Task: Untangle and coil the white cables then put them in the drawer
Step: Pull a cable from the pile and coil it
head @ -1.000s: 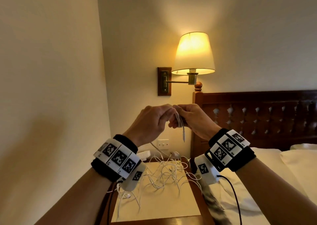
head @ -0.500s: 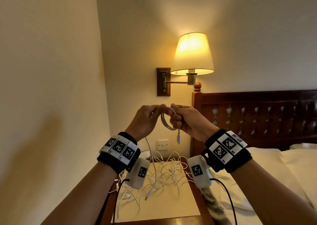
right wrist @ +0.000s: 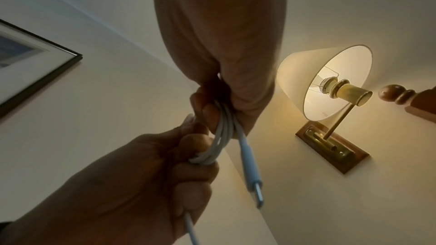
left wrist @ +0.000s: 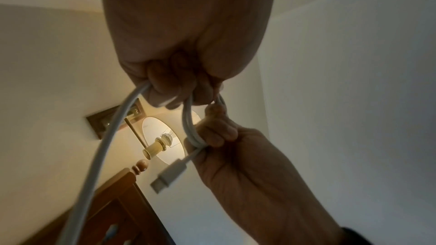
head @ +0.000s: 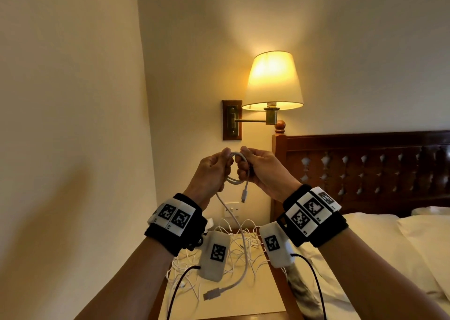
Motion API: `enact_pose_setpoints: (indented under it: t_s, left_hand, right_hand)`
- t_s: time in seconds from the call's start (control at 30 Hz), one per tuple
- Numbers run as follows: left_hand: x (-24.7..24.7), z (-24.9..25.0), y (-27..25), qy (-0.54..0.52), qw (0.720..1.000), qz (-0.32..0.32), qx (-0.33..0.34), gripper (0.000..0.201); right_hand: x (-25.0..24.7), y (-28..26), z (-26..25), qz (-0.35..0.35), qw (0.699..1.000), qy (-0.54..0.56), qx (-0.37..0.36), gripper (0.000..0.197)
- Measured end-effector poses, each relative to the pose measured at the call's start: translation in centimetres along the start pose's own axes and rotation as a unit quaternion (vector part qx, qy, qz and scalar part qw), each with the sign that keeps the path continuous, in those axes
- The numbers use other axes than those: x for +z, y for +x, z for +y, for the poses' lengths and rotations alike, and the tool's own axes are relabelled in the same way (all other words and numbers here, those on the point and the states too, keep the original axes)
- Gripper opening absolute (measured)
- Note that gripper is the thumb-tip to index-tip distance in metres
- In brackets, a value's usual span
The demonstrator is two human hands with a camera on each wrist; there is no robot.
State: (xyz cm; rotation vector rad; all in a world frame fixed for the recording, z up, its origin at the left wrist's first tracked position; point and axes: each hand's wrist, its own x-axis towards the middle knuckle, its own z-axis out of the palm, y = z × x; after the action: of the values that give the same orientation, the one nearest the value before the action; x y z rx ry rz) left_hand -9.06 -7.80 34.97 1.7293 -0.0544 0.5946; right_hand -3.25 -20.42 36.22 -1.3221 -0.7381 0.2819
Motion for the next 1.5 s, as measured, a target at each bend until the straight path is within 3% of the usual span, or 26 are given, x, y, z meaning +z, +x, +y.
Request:
enact_pose_setpoints:
  t_s: [0.13, 0.33, 0.4, 0.57, 0.7, 0.87, 0.93, 1.0, 1.03, 1.1, 1.17, 1.3, 1.5]
  left_hand:
    - [0.1, -0.5, -0.1, 0.039, 0.997, 0.047, 0.04, 0.036]
    - [-0.3, -1.5, 0.1, 0.073, 0.993, 0.068, 0.062, 0.039]
    - [-0.1, -1.8, 0.1, 0.1, 0.989, 0.07, 0.083, 0.039]
    - [0.2, -2.4, 0.6, 0.131, 0.984, 0.076, 0.094, 0.036]
    - [0.5, -2.4, 0.8, 0.134, 0.984, 0.077, 0.092, 0.034]
    - [0.4, -2.3, 0.9, 0.105, 0.987, 0.089, 0.084, 0.037]
    - [0.3, -1.8, 0.8, 0.063, 0.993, 0.088, 0.055, 0.039]
    - [0.2, -1.5, 0.5, 0.02, 0.997, 0.076, 0.008, 0.039]
    - [0.3, -1.3, 0.2, 0.002, 0.998, 0.067, -0.017, 0.039]
    - [0.3, -1.2, -0.3, -0.034, 0.997, 0.046, -0.05, 0.038]
    - [0.2, -1.1, -0.6, -0.068, 0.995, 0.029, -0.066, 0.038]
    - [0.2, -0.9, -0.9, -0.088, 0.993, 0.026, -0.079, 0.038]
    - [0.3, -0.7, -0.8, -0.084, 0.994, 0.037, -0.064, 0.038]
  right_hand:
    - [-0.6, -0.4, 0.4, 0.043, 0.986, -0.149, -0.058, 0.025]
    - [-2.1, -1.2, 0.4, 0.064, 0.945, -0.318, -0.029, 0.011]
    - [-2.1, -1.2, 0.0, 0.069, 0.949, -0.307, -0.001, 0.013]
    - [-1.7, -1.3, -1.5, 0.098, 0.987, -0.106, 0.072, 0.018]
    - [-0.6, -1.5, -1.2, 0.117, 0.991, -0.034, 0.06, 0.016]
    - [0.6, -1.9, 0.1, 0.115, 0.989, -0.096, -0.011, 0.007]
    - [0.4, -1.9, 1.2, 0.142, 0.956, -0.233, -0.102, 0.006]
    - [0.1, -1.5, 2.2, 0.182, 0.893, -0.364, -0.191, 0.008]
    - [0.0, -1.3, 2.6, 0.193, 0.874, -0.389, -0.217, 0.01]
    - [-0.3, -0.9, 3.3, 0.203, 0.864, -0.392, -0.243, 0.014]
    - [-0.7, -0.5, 3.8, 0.202, 0.876, -0.363, -0.245, 0.02]
    - [-0.7, -0.2, 3.6, 0.109, 0.943, -0.243, -0.201, 0.021]
    - [0.2, -1.2, 3.2, 0.046, 0.939, -0.282, -0.19, 0.019]
